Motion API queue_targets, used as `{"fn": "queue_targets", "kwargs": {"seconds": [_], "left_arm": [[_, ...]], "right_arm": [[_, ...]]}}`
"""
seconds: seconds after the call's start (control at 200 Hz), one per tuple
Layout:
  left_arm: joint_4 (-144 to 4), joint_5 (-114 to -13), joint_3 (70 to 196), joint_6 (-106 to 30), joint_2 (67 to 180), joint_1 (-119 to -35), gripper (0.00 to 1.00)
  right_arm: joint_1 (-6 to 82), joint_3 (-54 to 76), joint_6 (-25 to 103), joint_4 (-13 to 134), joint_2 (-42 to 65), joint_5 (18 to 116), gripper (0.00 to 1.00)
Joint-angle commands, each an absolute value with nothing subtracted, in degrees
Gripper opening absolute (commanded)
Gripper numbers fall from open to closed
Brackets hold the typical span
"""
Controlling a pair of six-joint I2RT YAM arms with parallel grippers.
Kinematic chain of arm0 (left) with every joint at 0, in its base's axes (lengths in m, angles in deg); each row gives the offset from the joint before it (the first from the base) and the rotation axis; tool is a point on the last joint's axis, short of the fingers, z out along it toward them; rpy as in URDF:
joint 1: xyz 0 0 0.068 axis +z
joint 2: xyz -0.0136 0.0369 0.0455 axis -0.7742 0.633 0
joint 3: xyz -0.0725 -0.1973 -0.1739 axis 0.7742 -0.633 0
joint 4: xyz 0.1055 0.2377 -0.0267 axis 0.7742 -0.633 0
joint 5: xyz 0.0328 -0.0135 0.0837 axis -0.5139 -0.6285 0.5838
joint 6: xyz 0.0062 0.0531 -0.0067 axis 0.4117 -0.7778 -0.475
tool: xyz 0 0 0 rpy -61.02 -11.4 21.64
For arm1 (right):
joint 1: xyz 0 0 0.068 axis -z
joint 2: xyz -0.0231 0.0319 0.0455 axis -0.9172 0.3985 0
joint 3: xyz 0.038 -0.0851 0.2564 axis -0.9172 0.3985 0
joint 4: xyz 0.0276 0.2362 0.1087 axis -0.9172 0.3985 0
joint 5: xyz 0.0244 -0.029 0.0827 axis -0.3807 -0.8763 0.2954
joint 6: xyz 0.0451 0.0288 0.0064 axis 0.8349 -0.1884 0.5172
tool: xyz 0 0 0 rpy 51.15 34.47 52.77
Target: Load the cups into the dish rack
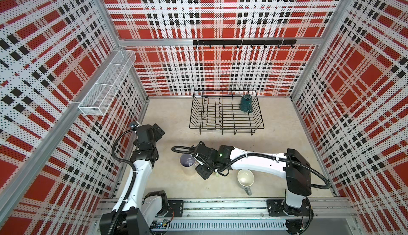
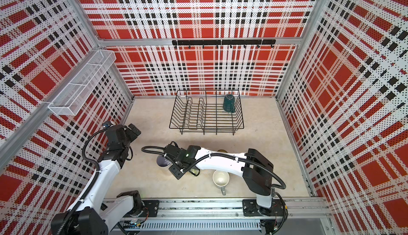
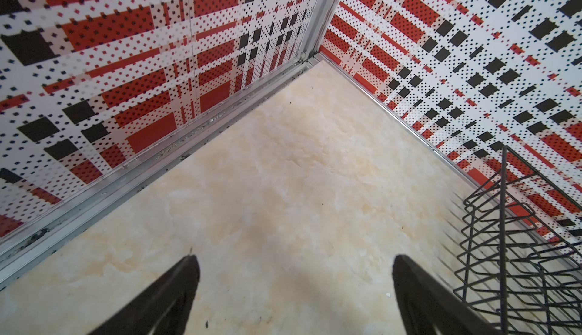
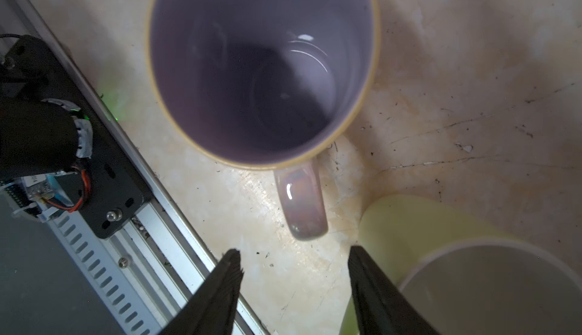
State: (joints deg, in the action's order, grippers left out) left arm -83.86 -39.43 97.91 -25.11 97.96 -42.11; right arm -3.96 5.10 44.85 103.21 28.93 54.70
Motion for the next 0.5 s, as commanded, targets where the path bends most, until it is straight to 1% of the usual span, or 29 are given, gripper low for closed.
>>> {"fn": "queue_targets", "kwargs": {"seconds": [0.0,0.155,0.251,0.326,0.491], "left_arm": [[-82.57,-39.55,98.86,-26.06,97.55,-41.59,0.98],[-82.56,-39.89,98.76,-26.06,97.38,-41.47,0.98],[-82.56,-39.76,98.5,-26.07,96.94,-41.32,0.98],[-82.56,-39.86,98.41,-26.07,96.78,-41.26,0.98],[-82.73,-39.93,98.41,-26.05,96.58,-41.08,0.98]], "right_arm": [[-3.28,6.49,45.45,104.27,27.88,52.87,0.6],[-2.29,6.45,44.3,105.04,28.48,48.46,0.6],[-1.21,7.02,43.72,103.51,27.77,47.52,0.59],[-1.11,6.64,42.9,102.18,27.76,48.0,0.59],[-1.74,6.5,41.76,99.06,28.42,52.6,0.58]]}}
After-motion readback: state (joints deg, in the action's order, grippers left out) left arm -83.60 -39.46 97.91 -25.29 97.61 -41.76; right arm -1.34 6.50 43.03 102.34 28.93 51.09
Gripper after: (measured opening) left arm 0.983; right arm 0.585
